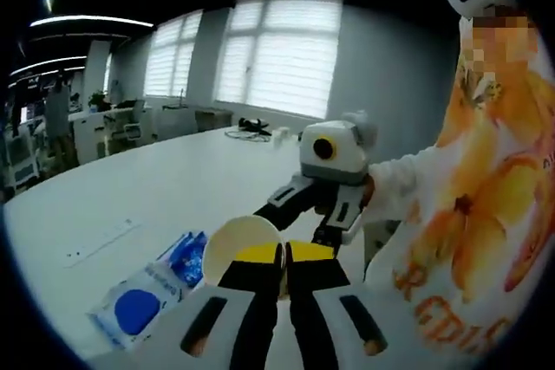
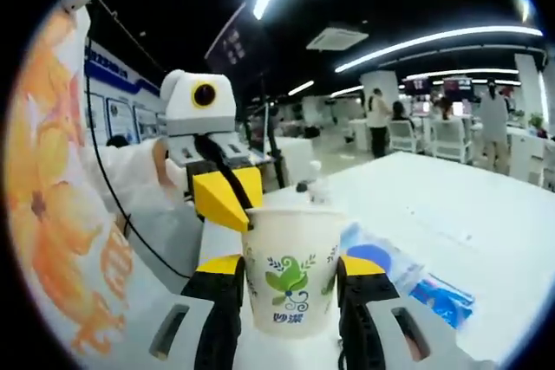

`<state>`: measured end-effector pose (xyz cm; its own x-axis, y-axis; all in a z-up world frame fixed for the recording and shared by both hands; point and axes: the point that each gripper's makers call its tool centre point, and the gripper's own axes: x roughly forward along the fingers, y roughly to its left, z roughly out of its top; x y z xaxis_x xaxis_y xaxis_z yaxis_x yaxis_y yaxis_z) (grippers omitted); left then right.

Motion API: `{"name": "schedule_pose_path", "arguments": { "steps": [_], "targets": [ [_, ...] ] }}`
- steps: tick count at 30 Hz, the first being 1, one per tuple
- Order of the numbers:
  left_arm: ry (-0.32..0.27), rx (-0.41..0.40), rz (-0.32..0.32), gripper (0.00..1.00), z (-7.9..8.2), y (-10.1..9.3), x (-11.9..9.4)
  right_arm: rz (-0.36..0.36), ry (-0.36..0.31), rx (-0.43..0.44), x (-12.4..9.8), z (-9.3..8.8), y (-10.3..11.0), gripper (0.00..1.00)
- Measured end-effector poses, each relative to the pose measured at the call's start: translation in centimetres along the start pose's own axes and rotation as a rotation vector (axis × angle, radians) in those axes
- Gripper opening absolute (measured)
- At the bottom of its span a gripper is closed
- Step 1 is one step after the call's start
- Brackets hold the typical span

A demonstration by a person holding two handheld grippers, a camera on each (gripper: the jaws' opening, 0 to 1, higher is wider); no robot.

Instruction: Arrange the tabletop items into an orderly group along one side of the table until the central work area is clear of visible clutter.

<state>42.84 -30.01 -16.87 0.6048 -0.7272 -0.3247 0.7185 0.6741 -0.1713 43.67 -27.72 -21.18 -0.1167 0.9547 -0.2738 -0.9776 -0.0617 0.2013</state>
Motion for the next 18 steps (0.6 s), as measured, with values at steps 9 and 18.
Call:
{"name": "schedule_pose_path", "arguments": {
  "steps": [9, 18],
  "targets": [
    [0.139, -0.021, 0.260, 0.00, -3.1, 5.8, -2.9, -0.050, -0.010, 0.056, -0.5, -0.6, -1.2, 0.54],
    [0.318, -0.061, 0.552, 0.00, -7.0, 14.2, -10.3, -0.167, -0.007, 0.187, -3.5, -3.8, -3.2, 0.56]
  ]
}}
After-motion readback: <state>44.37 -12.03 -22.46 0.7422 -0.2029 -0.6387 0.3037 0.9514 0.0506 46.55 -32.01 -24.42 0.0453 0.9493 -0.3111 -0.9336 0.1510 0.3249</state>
